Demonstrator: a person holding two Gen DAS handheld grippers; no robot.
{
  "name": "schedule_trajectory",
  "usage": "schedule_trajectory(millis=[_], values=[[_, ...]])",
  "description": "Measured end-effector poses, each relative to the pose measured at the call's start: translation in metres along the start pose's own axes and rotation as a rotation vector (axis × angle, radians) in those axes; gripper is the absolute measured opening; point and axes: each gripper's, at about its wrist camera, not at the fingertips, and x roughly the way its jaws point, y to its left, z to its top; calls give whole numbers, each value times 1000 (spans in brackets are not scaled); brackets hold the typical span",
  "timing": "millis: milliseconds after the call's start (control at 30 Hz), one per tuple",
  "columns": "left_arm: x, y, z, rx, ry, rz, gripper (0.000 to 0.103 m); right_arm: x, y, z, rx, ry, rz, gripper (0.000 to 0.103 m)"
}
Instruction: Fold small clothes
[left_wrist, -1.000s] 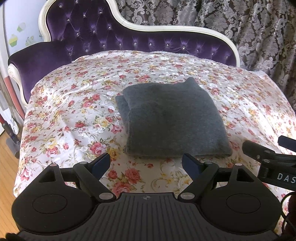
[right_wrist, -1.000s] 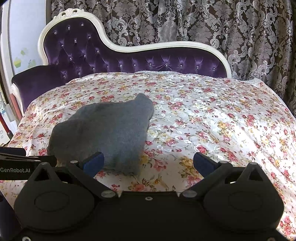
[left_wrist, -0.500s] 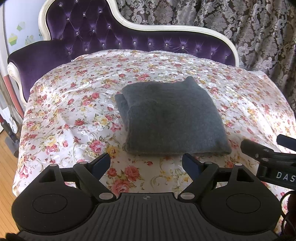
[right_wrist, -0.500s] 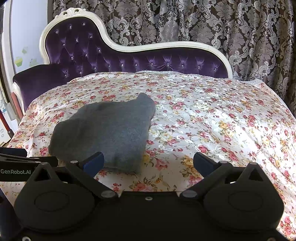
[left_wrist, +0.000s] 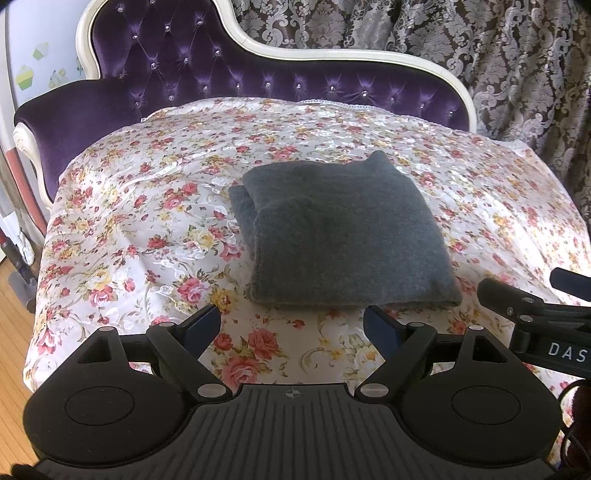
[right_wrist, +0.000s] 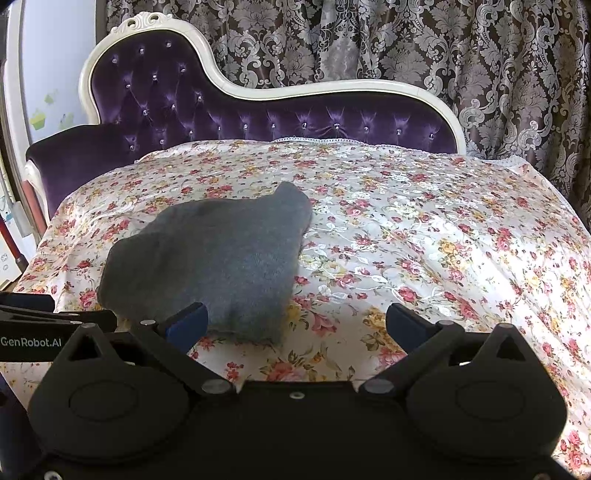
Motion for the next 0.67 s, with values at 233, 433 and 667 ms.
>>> schedule_trajectory(millis=[233,433,667], values=[[0,-1,0,-1,0,1,84,0,1,0,0,0,0,102],[0,-1,-1,0,4,-2,84,1,0,-1,-1,4,2,102],[1,-1,-1,3,8,-1,84,2,-1,-1,0,7,4,102]])
